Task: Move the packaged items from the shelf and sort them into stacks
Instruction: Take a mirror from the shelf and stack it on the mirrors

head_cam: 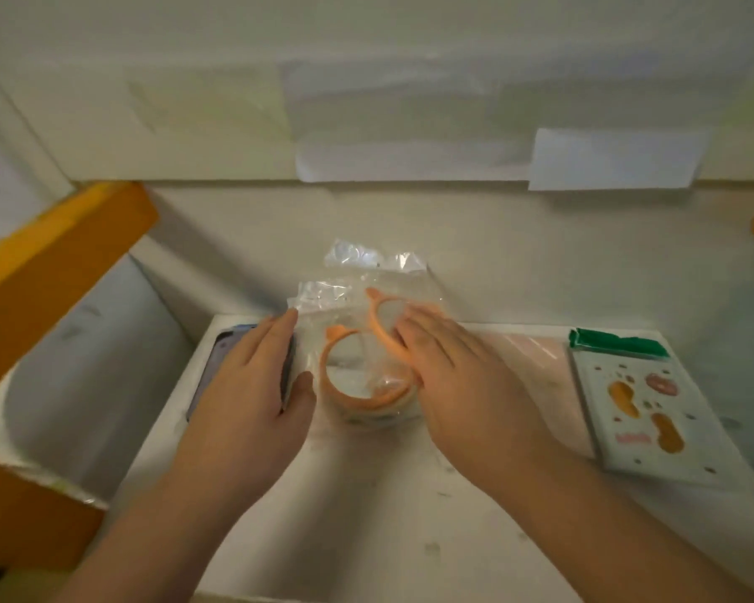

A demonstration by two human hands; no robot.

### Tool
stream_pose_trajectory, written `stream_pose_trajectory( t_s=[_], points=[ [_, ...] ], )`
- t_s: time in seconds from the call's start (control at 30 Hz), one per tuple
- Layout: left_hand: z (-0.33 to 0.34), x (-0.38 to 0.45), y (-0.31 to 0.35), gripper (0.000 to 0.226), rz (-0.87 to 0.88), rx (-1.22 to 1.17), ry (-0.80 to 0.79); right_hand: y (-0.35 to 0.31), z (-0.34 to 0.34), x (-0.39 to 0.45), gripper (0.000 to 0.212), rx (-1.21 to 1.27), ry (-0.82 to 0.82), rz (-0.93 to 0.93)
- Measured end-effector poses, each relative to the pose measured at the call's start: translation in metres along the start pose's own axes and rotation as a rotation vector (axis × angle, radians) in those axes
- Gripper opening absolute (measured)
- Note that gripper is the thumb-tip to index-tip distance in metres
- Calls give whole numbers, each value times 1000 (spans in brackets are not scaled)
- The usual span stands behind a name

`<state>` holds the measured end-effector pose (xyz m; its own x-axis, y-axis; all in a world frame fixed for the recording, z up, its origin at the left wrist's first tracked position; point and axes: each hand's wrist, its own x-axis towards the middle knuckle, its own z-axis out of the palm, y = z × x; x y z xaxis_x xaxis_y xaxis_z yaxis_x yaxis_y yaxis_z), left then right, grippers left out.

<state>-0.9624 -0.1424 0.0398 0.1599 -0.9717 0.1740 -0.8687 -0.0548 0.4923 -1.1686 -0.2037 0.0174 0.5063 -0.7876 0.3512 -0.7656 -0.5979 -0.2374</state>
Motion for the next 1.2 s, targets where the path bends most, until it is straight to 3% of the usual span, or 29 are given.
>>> stream_pose_trajectory(
  t_s=[0.1, 0.2, 0.3, 0.47, 0.67, 1.2],
  points=[
    [-11, -8, -9, 54, -37, -41, 12, -32, -2, 15, 79, -124, -157, -27],
    [-15, -10, -19, 50, -35, -96, 16, -43, 3, 17, 71, -295, -223, -96],
    [-13, -10, -35, 62, -53, -95, -28, -43, 10, 20, 53, -411, -213, -126],
    [-7, -8, -53, 65, -3, -82, -21, -46, 14, 20, 36, -399, -243, -118],
    [-5, -9, -56, 61, 128, -114, -24, -57, 14, 23, 48, -325, -247, -36],
    [-3, -3, -66, 60, 186, -123, -36, -56, 22, 16, 62, -113, -191, -23]
  ],
)
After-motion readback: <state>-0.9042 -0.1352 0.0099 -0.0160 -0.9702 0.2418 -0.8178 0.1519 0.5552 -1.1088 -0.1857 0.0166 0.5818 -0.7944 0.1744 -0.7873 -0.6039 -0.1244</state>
